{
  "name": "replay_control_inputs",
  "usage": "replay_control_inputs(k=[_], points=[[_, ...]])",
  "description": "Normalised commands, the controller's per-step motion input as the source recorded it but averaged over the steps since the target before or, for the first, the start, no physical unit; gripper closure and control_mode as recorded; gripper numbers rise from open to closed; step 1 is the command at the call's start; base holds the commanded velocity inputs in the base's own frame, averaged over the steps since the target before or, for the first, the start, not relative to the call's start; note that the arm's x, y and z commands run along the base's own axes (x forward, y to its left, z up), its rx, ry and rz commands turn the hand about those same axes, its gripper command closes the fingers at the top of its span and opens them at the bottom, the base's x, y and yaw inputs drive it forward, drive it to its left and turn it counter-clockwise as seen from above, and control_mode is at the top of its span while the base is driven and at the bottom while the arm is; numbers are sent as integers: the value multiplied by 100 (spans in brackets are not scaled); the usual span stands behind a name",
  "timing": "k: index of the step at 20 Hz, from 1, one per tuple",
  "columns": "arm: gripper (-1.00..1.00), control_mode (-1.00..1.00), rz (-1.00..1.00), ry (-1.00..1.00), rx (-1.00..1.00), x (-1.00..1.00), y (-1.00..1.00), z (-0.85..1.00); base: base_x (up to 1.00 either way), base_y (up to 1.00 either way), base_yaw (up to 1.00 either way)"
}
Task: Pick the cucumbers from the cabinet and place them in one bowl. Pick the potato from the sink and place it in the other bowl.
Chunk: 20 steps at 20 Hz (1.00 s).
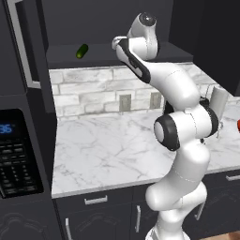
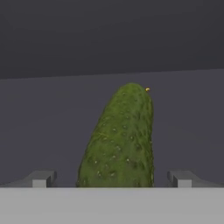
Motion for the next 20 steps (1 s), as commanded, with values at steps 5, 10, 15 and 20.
replay_control_inputs(k=[5, 10, 15, 20], points=[[-100, -100, 0, 0, 0, 33, 0, 0, 0, 0, 0], [-100, -100, 0, 0, 0, 30, -1, 0, 0, 0, 0], [-100, -100, 0, 0, 0, 0, -1, 0, 0, 0, 0], [100, -100, 0, 0, 0, 0, 0, 0, 0, 0, 0]])
